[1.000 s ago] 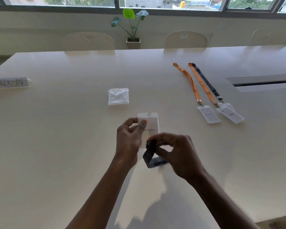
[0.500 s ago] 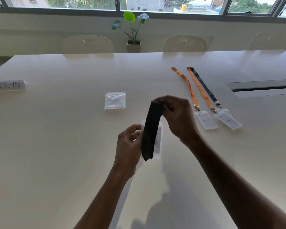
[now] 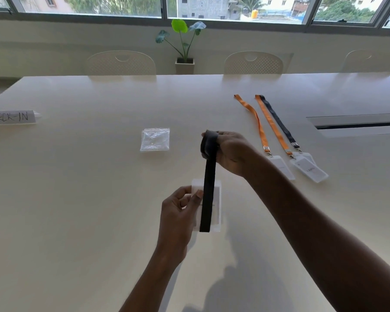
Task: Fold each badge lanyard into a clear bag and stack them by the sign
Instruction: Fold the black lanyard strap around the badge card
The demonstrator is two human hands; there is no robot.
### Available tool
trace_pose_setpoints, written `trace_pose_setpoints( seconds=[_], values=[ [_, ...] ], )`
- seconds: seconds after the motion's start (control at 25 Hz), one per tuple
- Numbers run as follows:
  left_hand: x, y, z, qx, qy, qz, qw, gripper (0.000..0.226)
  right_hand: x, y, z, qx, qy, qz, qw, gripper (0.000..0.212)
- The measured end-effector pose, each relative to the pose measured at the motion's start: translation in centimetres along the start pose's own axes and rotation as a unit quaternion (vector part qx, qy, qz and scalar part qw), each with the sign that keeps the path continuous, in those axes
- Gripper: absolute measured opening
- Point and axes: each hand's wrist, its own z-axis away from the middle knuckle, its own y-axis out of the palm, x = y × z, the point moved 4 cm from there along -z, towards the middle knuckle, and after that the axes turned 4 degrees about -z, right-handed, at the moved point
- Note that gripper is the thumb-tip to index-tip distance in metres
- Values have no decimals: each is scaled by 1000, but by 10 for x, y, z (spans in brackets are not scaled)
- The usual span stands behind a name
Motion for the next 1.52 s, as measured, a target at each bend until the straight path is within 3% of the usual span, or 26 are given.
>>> trace_pose_setpoints(
  seconds=[0.12, 0.2, 0.36, 0.48, 0.56, 0.68, 0.8, 0.84, 0.88, 0.92, 1.0, 1.12, 1.24, 1.52],
  values=[
    [2, 1, 4, 3, -1, -3, 1000, 14, -2, 10, -8, 33, -7, 29, 999, 24],
    [3, 1, 5, 7, 1, -14, 1000, 13, -2, 8, -13, 5, -7, 43, 999, 24],
    [0, -1, 8, 13, 5, -36, 999, 22, -14, 7, -21, 39, 78, -72, 994, 30],
    [-8, -4, 10, 17, 31, -45, 998, 26, -37, 1, -26, 38, 138, -62, 988, 36],
    [-14, -6, 12, 10, 45, -26, 999, 26, -55, -7, -20, 40, 177, 20, 983, 36],
    [-21, -9, 12, -7, 44, 8, 999, 20, -77, -25, -9, 37, 181, 236, 954, 32],
    [-22, -13, 6, -20, 19, 33, 999, 17, -77, -42, -3, -36, 16, 466, 884, 33],
    [-23, -14, 4, -25, 13, 35, 999, 16, -74, -42, 3, -15, -46, 446, 894, 30],
    [-24, -15, 2, -28, 10, 36, 999, 16, -74, -37, 11, 60, -72, 367, 926, 35],
    [-26, -15, 1, -30, 11, 38, 999, 15, -78, -32, 21, 151, -67, 250, 954, 43],
    [-29, -14, -3, -32, 14, 38, 999, 13, -87, -24, 40, 256, -51, 94, 961, 41],
    [-35, -11, -6, -30, 32, 34, 998, 14, -103, -24, 42, 167, -106, 86, 977, 21],
    [-38, -8, -7, -36, 32, 56, 997, 15, -114, -19, 50, 87, -123, 89, 985, 24],
    [-32, -2, -8, -34, -39, 154, 987, 21, -132, -12, 86, 36, -110, 122, 986, 21]
  ],
)
